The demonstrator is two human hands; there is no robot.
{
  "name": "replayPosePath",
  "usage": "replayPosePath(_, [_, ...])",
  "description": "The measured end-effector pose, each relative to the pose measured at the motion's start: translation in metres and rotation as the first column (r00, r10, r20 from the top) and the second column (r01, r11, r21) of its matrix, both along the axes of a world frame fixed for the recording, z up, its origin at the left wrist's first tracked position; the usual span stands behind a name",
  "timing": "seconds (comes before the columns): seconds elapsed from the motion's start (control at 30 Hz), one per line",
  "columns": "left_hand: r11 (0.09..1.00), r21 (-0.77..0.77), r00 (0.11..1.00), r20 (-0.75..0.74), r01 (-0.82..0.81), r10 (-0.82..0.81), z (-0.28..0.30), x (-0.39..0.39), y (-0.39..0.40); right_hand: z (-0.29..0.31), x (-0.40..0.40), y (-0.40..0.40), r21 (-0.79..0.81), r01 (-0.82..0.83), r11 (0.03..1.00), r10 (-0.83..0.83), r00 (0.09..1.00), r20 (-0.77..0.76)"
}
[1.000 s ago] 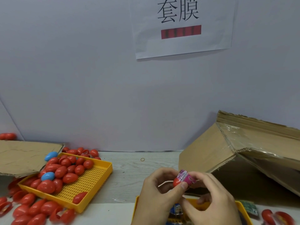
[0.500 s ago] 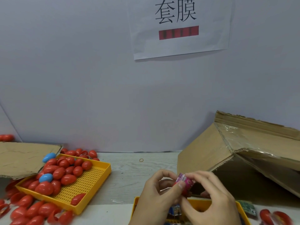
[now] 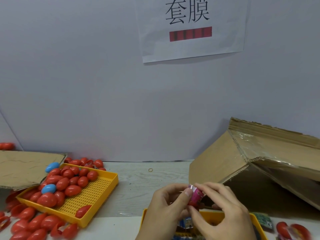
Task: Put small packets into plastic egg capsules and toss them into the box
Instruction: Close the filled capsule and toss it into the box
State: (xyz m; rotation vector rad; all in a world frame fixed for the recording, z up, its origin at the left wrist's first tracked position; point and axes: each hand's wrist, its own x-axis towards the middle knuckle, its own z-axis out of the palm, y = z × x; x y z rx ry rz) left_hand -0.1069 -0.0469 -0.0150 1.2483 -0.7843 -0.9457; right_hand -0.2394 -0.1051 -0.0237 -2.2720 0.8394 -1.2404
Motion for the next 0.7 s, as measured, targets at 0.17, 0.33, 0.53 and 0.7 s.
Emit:
replayPosePath(0.17, [1.000,0.016,1.000,-0.028,0.007,-0.007,0.003,0.000,0.002,-0.001,0.001,0.000,0.014,-0.016,1.000,0.015,0.999,0.031])
replayPosePath(0.33, [0.995,0.052,0.995,0.052,0.085,-0.087,0.007,-0.004,0.005,-0.002,0.000,0.002,0.003,-0.045,0.999,0.045,0.999,0.022])
replayPosePath(0.53, [0.987,0.092,0.986,0.086,0.134,-0.142,0.009,-0.001,0.007,-0.002,-0.002,-0.001,0.041,-0.104,0.994,0.104,0.995,0.000])
replayPosePath(0.7, [0.990,0.090,0.991,0.076,0.105,-0.112,0.011,-0.004,0.007,-0.002,0.000,0.001,0.050,-0.075,0.996,0.074,0.997,0.016])
